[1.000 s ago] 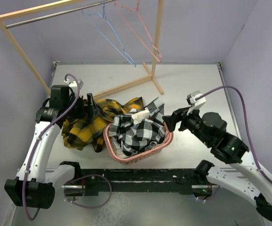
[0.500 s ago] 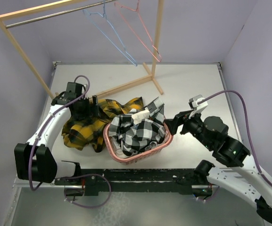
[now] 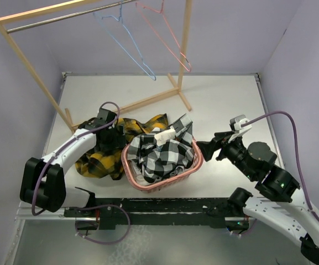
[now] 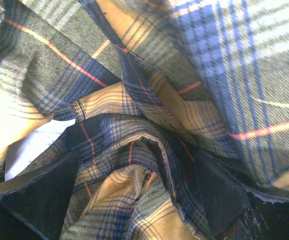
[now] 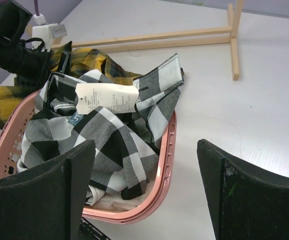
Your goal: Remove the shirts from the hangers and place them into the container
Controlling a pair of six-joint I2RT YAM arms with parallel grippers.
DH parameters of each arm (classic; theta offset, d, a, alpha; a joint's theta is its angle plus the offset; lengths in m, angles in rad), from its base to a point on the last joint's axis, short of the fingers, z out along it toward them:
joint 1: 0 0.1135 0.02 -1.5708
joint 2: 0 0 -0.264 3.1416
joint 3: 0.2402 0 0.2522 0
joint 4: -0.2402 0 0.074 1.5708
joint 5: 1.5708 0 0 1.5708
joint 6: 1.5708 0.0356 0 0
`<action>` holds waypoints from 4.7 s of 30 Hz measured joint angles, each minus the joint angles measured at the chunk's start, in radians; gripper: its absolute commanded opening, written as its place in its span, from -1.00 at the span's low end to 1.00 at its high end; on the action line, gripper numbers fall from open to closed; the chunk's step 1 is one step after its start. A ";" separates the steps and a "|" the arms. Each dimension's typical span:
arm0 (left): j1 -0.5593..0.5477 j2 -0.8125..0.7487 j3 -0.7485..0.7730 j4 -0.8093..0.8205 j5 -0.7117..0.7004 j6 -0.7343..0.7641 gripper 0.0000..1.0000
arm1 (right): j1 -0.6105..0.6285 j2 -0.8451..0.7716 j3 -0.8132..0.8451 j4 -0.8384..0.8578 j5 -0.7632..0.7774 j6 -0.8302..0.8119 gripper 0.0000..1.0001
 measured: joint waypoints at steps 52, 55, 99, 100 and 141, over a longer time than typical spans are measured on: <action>-0.028 -0.282 0.763 -0.165 -0.339 0.093 -1.00 | 0.000 -0.100 -0.013 -0.073 0.084 0.056 0.68; -0.028 -0.226 0.902 -0.187 -0.307 0.118 -1.00 | 0.000 -0.100 -0.013 -0.073 0.087 0.057 0.68; -0.028 -0.117 1.378 0.316 0.551 -0.199 -1.00 | 0.000 -0.060 -0.018 -0.073 0.135 0.068 0.68; -0.028 -0.135 1.331 0.321 0.552 -0.201 -1.00 | 0.000 -0.062 -0.016 -0.074 0.135 0.068 0.68; -0.028 -0.285 0.702 0.500 0.640 -0.387 -1.00 | 0.000 -0.069 -0.012 -0.087 0.231 0.070 0.68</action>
